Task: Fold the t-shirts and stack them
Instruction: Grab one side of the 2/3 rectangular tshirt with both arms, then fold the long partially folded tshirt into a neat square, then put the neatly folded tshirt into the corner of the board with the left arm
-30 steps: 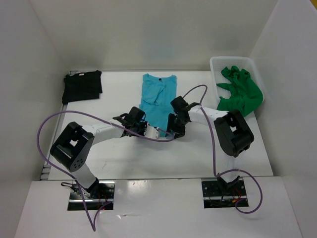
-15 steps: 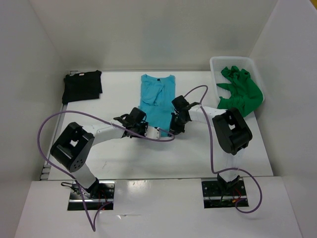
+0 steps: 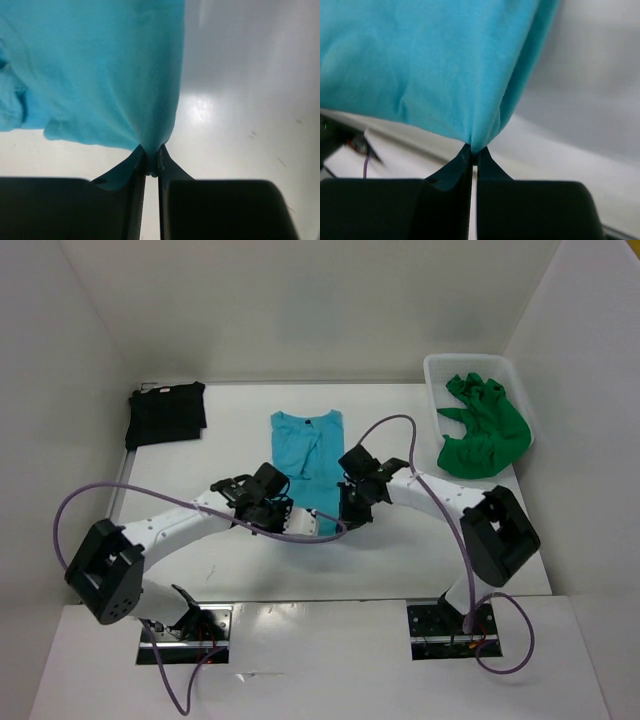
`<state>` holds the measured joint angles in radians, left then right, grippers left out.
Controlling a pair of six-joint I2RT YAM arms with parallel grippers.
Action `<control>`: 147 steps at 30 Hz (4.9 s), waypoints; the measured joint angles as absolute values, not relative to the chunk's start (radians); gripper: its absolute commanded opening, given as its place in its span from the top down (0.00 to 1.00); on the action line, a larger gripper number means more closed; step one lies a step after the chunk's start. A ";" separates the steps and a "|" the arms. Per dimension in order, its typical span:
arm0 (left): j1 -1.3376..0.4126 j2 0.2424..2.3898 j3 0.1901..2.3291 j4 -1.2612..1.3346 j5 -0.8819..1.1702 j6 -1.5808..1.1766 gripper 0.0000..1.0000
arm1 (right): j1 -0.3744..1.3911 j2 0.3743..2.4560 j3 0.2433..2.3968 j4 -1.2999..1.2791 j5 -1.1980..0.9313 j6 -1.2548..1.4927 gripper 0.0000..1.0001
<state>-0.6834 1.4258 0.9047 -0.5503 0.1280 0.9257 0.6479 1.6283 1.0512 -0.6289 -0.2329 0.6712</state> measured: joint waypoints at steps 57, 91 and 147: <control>-0.263 2.024 1.725 -0.762 0.490 0.416 0.80 | 0.313 2.025 1.502 -0.755 -0.616 0.500 0.98; -0.355 2.082 1.792 -0.596 0.377 0.263 0.44 | 0.371 2.162 1.708 -0.687 -0.207 0.435 1.00; -0.157 2.235 1.623 -0.593 0.870 -0.012 0.35 | 0.375 1.825 1.539 -0.683 -0.082 0.505 0.55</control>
<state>-0.1574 2.2353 1.6230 -0.5926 0.8703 -0.0124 0.3752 1.8252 1.5387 -0.6830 -0.0818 0.5049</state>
